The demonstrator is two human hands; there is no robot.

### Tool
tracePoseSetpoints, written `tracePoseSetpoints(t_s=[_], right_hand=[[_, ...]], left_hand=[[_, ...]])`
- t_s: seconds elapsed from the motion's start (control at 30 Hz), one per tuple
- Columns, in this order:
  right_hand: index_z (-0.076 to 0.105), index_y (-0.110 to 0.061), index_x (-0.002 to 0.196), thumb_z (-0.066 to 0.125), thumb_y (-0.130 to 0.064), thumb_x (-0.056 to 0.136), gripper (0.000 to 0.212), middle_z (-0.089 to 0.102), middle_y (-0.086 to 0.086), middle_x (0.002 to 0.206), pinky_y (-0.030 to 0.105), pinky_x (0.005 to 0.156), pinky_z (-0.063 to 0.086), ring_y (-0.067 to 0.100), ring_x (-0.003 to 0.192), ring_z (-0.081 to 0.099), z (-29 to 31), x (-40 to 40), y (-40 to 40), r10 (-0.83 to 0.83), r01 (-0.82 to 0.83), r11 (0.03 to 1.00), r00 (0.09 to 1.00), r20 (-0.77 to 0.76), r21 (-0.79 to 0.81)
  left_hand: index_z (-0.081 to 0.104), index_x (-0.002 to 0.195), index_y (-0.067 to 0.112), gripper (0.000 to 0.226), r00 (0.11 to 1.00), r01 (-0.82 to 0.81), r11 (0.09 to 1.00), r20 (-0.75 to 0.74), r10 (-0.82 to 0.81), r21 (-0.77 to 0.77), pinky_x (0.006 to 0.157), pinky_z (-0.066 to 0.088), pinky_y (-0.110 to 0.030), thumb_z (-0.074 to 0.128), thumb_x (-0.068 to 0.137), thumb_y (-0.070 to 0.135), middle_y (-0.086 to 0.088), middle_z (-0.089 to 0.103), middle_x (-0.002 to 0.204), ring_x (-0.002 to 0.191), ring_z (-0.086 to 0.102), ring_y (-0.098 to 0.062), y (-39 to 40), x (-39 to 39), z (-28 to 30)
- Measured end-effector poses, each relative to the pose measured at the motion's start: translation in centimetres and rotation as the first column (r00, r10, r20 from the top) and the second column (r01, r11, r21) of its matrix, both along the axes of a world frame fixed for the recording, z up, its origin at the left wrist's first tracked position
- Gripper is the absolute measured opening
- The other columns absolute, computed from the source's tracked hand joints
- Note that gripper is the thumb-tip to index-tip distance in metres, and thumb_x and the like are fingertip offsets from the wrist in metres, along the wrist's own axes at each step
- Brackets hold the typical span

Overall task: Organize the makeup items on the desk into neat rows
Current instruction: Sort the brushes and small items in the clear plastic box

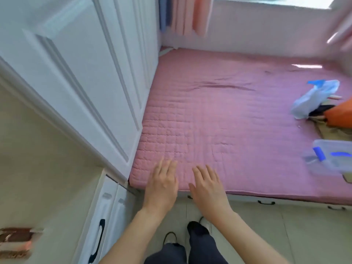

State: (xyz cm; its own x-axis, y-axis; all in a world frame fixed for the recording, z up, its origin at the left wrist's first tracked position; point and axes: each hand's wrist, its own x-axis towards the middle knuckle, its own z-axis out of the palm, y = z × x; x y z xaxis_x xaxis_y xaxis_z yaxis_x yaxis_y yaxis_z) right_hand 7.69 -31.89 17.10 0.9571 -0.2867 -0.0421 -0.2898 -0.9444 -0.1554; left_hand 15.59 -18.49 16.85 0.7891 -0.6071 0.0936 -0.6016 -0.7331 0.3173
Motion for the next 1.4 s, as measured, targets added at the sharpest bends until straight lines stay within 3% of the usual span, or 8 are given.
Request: tracePoseSetpoints(t_s=[0.13, 0.27, 0.43, 0.67, 0.83, 1.1, 1.33, 1.4], right_hand=[[0.061, -0.001, 0.121, 0.082, -0.028, 0.068, 0.063, 0.064, 0.014, 0.12, 0.051, 0.092, 0.05, 0.039, 0.113, 0.059, 0.7, -4.7, -3.2, -0.211, 0.21, 0.977, 0.978, -0.007, -0.04], [0.056, 0.0, 0.127, 0.076, -0.03, 0.075, 0.064, 0.061, 0.016, 0.125, 0.053, 0.096, 0.047, 0.04, 0.12, 0.054, 0.4, -10.4, -5.9, -0.387, 0.386, 0.921, 0.922, 0.005, -0.047], [0.048, -0.001, 0.135, 0.068, -0.031, 0.082, 0.064, 0.053, 0.015, 0.136, 0.052, 0.103, 0.042, 0.039, 0.129, 0.046, -0.2, -17.8, -9.1, -0.596, 0.596, 0.803, 0.803, 0.006, -0.026], [0.042, -0.003, 0.14, 0.058, -0.033, 0.09, 0.061, 0.048, 0.013, 0.142, 0.049, 0.107, 0.036, 0.038, 0.135, 0.038, -0.5, -27.8, -14.5, -0.792, 0.791, 0.611, 0.611, 0.011, 0.021], [0.028, -0.006, 0.147, 0.044, -0.034, 0.097, 0.06, 0.035, 0.012, 0.151, 0.045, 0.116, 0.024, 0.037, 0.143, 0.02, -0.5, -33.8, -17.5, -0.868, 0.866, 0.492, 0.496, -0.03, 0.087], [0.02, -0.006, 0.15, 0.04, -0.034, 0.099, 0.061, 0.026, 0.01, 0.155, 0.043, 0.119, 0.014, 0.035, 0.146, 0.009, 0.0, -40.6, -22.7, -0.934, 0.931, 0.334, 0.348, -0.084, 0.149], [0.014, -0.009, 0.151, 0.034, -0.036, 0.101, 0.06, 0.019, 0.008, 0.158, 0.044, 0.12, 0.01, 0.032, 0.147, 0.004, 0.0, -42.9, -29.1, -0.949, 0.948, 0.266, 0.289, -0.125, 0.173], [0.015, -0.01, 0.151, 0.033, -0.036, 0.101, 0.06, 0.017, 0.01, 0.158, 0.045, 0.119, 0.01, 0.032, 0.147, 0.004, -0.1, -43.1, -31.7, -0.95, 0.951, 0.26, 0.282, -0.13, 0.168]], left_hand=[[0.048, 0.138, 0.009, 0.059, 0.975, 0.219, 0.975, 0.022, -0.22, 0.035, 0.111, 0.029, -0.046, 0.065, 0.083, 0.02, -0.011, 0.047, 0.144, 0.135, 0.041, -0.032, -4.1, -2.1, 0.2], [0.047, 0.138, 0.008, 0.05, 0.912, 0.41, 0.912, 0.013, -0.41, 0.025, 0.108, 0.036, -0.051, 0.053, 0.092, 0.026, -0.012, 0.047, 0.144, 0.134, 0.042, -0.032, -8.5, -5.2, 0.0], [0.043, 0.142, 0.01, 0.058, 0.813, 0.583, 0.811, -0.02, -0.583, 0.048, 0.111, 0.027, -0.046, 0.027, 0.095, 0.039, -0.009, 0.042, 0.147, 0.139, 0.034, -0.03, -14.9, -9.6, 0.3], [0.046, 0.14, 0.01, 0.057, 0.663, 0.749, 0.661, -0.03, -0.748, 0.054, 0.112, 0.026, -0.047, 0.026, 0.097, 0.041, -0.008, 0.046, 0.145, 0.139, 0.034, -0.029, -24.4, -17.7, 0.3], [0.045, 0.139, 0.012, 0.053, 0.561, 0.828, 0.561, -0.045, -0.827, 0.021, 0.113, 0.029, -0.047, 0.031, 0.096, 0.039, -0.005, 0.047, 0.144, 0.14, 0.033, -0.028, -30.1, -23.9, 0.2], [0.047, 0.138, 0.013, 0.055, 0.442, 0.897, 0.44, -0.053, -0.895, 0.051, 0.115, 0.023, -0.043, 0.025, 0.096, 0.041, -0.004, 0.046, 0.145, 0.142, 0.03, -0.028, -37.3, -30.5, -0.2], [0.049, 0.136, 0.012, 0.051, 0.395, 0.918, 0.392, -0.048, -0.917, 0.065, 0.113, 0.028, -0.043, 0.031, 0.096, 0.038, -0.005, 0.048, 0.143, 0.14, 0.033, -0.029, -44.2, -31.9, -1.2], [0.048, 0.137, 0.011, 0.045, 0.391, 0.92, 0.389, -0.042, -0.919, 0.055, 0.113, 0.028, -0.044, 0.044, 0.096, 0.032, -0.005, 0.047, 0.144, 0.141, 0.032, -0.029, -47.0, -32.2, -1.7]])
